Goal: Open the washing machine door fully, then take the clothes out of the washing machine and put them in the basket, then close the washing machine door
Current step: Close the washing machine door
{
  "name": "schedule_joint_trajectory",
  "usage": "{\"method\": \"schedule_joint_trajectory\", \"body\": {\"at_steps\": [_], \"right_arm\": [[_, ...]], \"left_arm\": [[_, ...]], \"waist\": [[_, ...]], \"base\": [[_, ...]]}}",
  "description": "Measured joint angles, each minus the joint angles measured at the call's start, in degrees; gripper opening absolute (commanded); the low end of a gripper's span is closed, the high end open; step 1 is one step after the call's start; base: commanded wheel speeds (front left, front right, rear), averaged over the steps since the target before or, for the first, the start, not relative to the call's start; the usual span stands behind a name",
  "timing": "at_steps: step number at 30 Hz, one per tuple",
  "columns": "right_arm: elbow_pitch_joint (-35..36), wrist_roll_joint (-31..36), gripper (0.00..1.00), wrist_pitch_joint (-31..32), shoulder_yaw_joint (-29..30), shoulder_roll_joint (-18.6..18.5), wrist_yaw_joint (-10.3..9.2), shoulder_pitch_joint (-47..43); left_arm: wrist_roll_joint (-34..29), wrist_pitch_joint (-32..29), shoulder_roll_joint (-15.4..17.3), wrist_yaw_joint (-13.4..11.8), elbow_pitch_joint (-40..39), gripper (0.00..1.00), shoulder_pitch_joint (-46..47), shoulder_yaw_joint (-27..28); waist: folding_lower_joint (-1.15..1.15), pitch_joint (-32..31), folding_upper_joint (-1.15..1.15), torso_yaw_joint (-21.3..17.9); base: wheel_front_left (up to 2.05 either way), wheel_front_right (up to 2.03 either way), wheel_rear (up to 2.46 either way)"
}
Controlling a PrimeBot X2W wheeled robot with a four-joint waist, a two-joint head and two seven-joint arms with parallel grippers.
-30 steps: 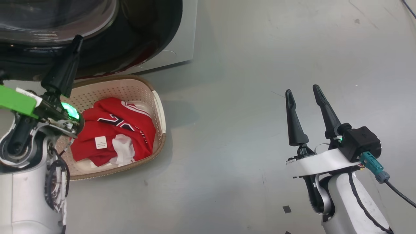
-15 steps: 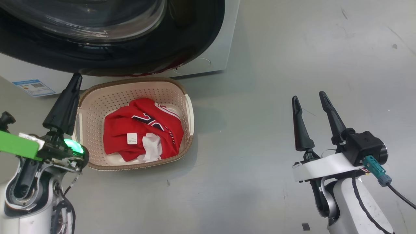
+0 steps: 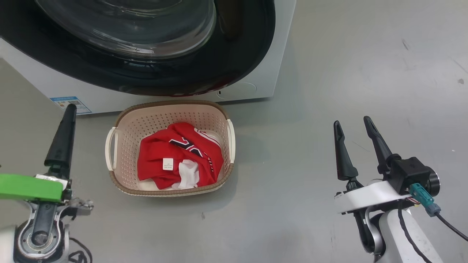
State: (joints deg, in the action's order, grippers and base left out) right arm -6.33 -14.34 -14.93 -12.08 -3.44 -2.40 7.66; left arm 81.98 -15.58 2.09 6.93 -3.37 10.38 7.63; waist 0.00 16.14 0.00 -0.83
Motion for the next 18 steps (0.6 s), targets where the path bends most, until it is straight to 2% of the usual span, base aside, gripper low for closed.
{"method": "schedule_joint_trajectory", "body": {"at_steps": [10, 11, 12, 13, 15, 18], "right_arm": [[-0.7, 0.68, 1.0, 0.0, 0.52, -0.07, 0.36, -1.55], [-0.7, 0.68, 1.0, 0.0, 0.52, -0.07, 0.36, -1.55], [-0.79, 0.81, 1.0, 0.0, 0.46, -0.03, 0.65, -1.77], [-0.79, 0.81, 1.0, 0.0, 0.46, -0.03, 0.65, -1.77], [-0.85, 0.83, 1.0, 0.0, 0.48, -0.02, 0.76, -2.24], [-0.87, 0.91, 1.0, 0.0, 0.67, -0.02, 0.76, -3.22]], "left_arm": [[-31.86, 13.73, 9.2, 0.03, -1.22, 1.0, -2.22, -4.48], [-31.86, 13.73, 9.2, 0.03, -1.22, 1.0, -2.22, -4.48], [-37.11, 15.92, 9.88, 0.04, -0.63, 1.0, -3.35, -4.95], [-37.11, 15.92, 9.88, 0.04, -0.63, 1.0, -3.35, -4.95], [-41.59, 17.66, 9.95, -0.11, -0.45, 1.0, -4.36, -6.32], [-47.53, 20.46, 9.87, -2.22, -0.34, 1.0, -5.62, -8.82]], "waist": [[0.0, -3.65, 0.0, 1.43], [0.0, -3.65, 0.0, 1.43], [0.0, -4.31, 0.0, 1.56], [0.0, -4.31, 0.0, 1.56], [0.0, -4.95, 0.0, 1.62], [0.0, -6.15, 0.0, 1.75]], "base": [[0.0, 0.0, 0.0], [0.0, 0.0, 0.0], [0.0, 0.0, 0.0], [0.0, 0.0, 0.0], [0.0, 0.0, 0.0], [0.0, 0.0, 0.0]]}}
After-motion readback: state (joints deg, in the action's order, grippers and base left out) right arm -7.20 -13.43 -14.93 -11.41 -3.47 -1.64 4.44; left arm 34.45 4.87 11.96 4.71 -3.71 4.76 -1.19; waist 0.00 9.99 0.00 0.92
